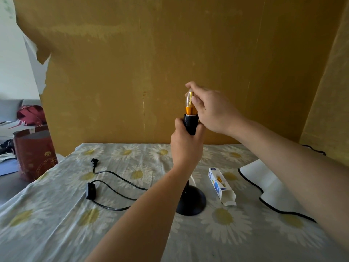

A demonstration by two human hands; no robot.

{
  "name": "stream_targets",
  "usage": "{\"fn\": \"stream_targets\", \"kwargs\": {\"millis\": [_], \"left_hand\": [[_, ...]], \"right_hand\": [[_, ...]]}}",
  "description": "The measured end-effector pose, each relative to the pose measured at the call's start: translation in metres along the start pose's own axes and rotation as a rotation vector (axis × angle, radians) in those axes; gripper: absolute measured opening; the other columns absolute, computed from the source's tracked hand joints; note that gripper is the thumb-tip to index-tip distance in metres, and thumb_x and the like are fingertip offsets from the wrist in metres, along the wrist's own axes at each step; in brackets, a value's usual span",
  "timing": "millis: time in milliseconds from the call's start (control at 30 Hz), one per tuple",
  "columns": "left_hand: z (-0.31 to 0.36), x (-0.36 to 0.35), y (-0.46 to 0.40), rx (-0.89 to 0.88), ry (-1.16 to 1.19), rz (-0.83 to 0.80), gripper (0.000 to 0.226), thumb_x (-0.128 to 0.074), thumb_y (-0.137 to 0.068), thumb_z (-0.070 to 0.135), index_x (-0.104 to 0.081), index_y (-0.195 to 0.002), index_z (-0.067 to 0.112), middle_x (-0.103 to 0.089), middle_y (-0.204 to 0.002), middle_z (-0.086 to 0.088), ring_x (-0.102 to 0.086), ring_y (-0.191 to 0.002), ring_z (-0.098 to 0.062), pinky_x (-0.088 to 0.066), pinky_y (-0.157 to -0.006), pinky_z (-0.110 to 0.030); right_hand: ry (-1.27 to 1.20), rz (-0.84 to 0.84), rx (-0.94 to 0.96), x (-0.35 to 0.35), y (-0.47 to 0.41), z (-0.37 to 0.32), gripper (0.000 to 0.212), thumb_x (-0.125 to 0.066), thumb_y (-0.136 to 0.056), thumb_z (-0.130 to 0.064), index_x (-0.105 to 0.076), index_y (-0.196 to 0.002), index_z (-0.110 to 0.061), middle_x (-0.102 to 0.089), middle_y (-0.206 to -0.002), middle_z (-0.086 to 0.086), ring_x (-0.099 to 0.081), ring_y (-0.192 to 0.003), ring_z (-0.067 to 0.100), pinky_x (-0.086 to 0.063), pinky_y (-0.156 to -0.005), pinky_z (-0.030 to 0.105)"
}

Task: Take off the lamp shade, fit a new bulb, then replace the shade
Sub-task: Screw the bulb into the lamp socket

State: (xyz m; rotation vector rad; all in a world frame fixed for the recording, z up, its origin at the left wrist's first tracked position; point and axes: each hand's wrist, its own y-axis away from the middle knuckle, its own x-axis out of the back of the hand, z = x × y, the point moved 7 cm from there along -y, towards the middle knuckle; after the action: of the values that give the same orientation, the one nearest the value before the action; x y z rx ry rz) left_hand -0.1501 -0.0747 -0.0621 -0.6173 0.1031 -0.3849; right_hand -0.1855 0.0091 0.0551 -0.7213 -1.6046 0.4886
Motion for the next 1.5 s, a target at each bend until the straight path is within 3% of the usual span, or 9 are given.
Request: {"fn": "stream_targets", "kwargs": {"millis": [200, 367, 467, 567, 633, 800, 1100, 1300, 1500], "left_hand": [[-0.002, -0.001, -0.001, 0.016, 0.013, 0.000, 0.029, -0.064, -0.087, 0.044, -0.044, -0.086, 0.023, -0.057, -0.065, 0.008, -0.047, -0.046, -0.005, -0.041, -0.048, -0.030], [-0.001, 0.000, 0.001, 0.010, 0.016, 0.005, 0.030, -0.064, -0.088, 0.044, -0.045, -0.087, 0.022, -0.057, -0.065, 0.009, -0.048, -0.047, -0.004, -0.041, -0.048, -0.029], [-0.001, 0.000, 0.000, 0.009, 0.008, 0.007, 0.032, -0.065, -0.089, 0.046, -0.044, -0.087, 0.022, -0.056, -0.066, 0.009, -0.046, -0.046, -0.005, -0.038, -0.049, -0.027], [-0.002, 0.000, 0.000, 0.006, 0.007, 0.004, 0.032, -0.066, -0.090, 0.045, -0.045, -0.088, 0.022, -0.056, -0.066, 0.009, -0.047, -0.046, -0.004, -0.039, -0.049, -0.027], [-0.002, 0.000, -0.001, 0.005, 0.008, 0.003, 0.031, -0.066, -0.090, 0.045, -0.046, -0.089, 0.022, -0.057, -0.067, 0.009, -0.048, -0.047, -0.004, -0.040, -0.048, -0.027], [-0.002, 0.000, 0.000, 0.014, 0.009, 0.008, 0.029, -0.064, -0.087, 0.045, -0.046, -0.089, 0.022, -0.059, -0.068, 0.007, -0.047, -0.047, -0.005, -0.042, -0.048, -0.028], [-0.003, -0.002, -0.001, 0.016, 0.023, 0.003, 0.030, -0.064, -0.086, 0.047, -0.045, -0.088, 0.023, -0.059, -0.067, 0.008, -0.048, -0.047, -0.003, -0.040, -0.047, -0.028], [-0.002, 0.000, 0.000, -0.007, -0.006, 0.017, 0.030, -0.063, -0.087, 0.048, -0.043, -0.085, 0.025, -0.055, -0.064, 0.011, -0.049, -0.048, -0.001, -0.035, -0.044, -0.022], [-0.004, -0.001, -0.002, 0.014, 0.026, 0.018, 0.032, -0.066, -0.087, 0.045, -0.047, -0.089, 0.020, -0.058, -0.066, 0.008, -0.046, -0.047, -0.006, -0.041, -0.047, -0.029]], "right_hand": [[0.009, 0.050, -0.009, 0.005, -0.004, 0.004, 0.033, -0.059, -0.102, -0.036, -0.060, -0.127, -0.015, -0.063, -0.098, 0.009, -0.063, -0.093, 0.026, -0.052, -0.084, 0.042], [0.038, 0.075, 0.017, 0.007, -0.003, 0.002, 0.042, -0.056, -0.099, -0.049, -0.061, -0.123, -0.015, -0.059, -0.090, 0.007, -0.057, -0.083, 0.021, -0.049, -0.077, 0.036], [0.028, 0.093, 0.023, 0.006, -0.001, 0.000, 0.036, -0.045, -0.107, -0.041, -0.060, -0.127, -0.015, -0.061, -0.096, 0.005, -0.055, -0.085, 0.017, -0.045, -0.077, 0.031], [-0.014, 0.033, 0.007, 0.002, 0.001, 0.001, 0.034, -0.039, -0.109, -0.020, -0.052, -0.140, -0.014, -0.062, -0.128, 0.003, -0.059, -0.109, 0.017, -0.044, -0.090, 0.024], [-0.053, -0.022, -0.016, -0.001, 0.002, 0.003, 0.037, -0.039, -0.108, -0.013, -0.047, -0.144, -0.014, -0.060, -0.138, 0.002, -0.058, -0.121, 0.021, -0.047, -0.102, 0.033], [-0.115, 0.009, -0.029, 0.002, 0.001, 0.004, 0.030, -0.054, -0.104, -0.018, -0.056, -0.134, -0.017, -0.065, -0.108, 0.008, -0.064, -0.101, 0.025, -0.052, -0.093, 0.044], [-0.120, 0.083, -0.051, 0.001, 0.001, 0.009, 0.032, -0.060, -0.100, -0.043, -0.059, -0.124, -0.024, -0.062, -0.099, 0.006, -0.059, -0.090, 0.016, -0.049, -0.081, 0.024], [-0.256, -0.068, -0.101, -0.016, 0.005, 0.008, 0.038, -0.043, -0.107, -0.015, -0.040, -0.145, -0.019, -0.063, -0.123, 0.024, -0.062, -0.114, 0.038, -0.047, -0.102, 0.053], [-0.350, -0.035, -0.151, -0.010, 0.004, 0.012, 0.041, -0.056, -0.102, -0.006, -0.049, -0.140, -0.019, -0.066, -0.115, 0.016, -0.069, -0.105, 0.033, -0.052, -0.100, 0.050]]}}
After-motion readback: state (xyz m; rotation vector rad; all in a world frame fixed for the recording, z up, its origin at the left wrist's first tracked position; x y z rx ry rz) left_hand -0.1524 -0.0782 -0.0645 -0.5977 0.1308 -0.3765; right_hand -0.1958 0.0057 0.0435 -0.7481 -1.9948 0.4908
